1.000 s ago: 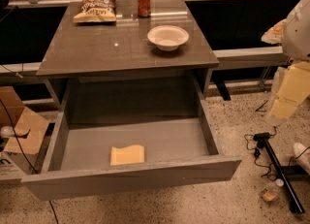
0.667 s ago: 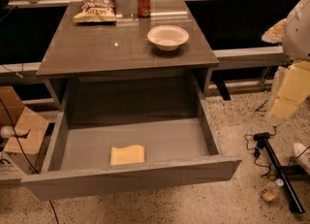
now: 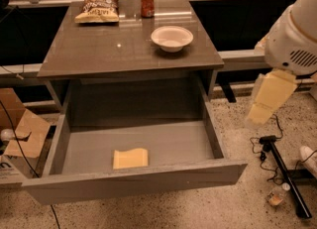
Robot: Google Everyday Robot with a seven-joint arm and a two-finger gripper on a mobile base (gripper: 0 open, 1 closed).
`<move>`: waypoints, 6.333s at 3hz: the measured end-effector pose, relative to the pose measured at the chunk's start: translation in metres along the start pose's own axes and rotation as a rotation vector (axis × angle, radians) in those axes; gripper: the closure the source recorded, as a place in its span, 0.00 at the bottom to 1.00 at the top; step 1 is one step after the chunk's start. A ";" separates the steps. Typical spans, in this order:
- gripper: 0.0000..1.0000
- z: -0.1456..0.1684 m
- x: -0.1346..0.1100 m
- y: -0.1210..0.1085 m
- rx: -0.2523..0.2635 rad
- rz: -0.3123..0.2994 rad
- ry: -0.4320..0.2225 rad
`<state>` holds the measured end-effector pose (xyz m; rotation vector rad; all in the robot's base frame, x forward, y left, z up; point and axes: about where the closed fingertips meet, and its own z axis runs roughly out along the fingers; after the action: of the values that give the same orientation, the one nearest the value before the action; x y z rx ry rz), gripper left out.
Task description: Pick sponge from top drawer and place on counter
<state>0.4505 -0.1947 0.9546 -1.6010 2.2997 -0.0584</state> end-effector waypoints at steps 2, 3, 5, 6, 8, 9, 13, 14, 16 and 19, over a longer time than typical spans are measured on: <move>0.00 0.064 -0.023 0.011 -0.079 0.209 0.024; 0.00 0.064 -0.023 0.012 -0.078 0.236 0.026; 0.00 0.137 -0.038 0.002 -0.136 0.364 0.077; 0.00 0.186 -0.046 0.002 -0.181 0.498 0.094; 0.00 0.243 -0.063 0.014 -0.238 0.698 0.124; 0.00 0.251 -0.064 0.014 -0.273 0.717 0.130; 0.04 0.367 -0.159 0.115 -0.452 0.846 0.301; 0.08 0.385 -0.160 0.132 -0.474 0.890 0.356; 0.51 0.380 -0.162 0.133 -0.471 0.898 0.369; 1.00 0.345 -0.176 0.101 -0.443 0.904 0.186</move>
Offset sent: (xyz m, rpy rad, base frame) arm 0.0246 0.0614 -0.1003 0.1055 0.2088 -0.2997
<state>0.5162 0.0576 0.6505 -0.5633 3.1113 0.5670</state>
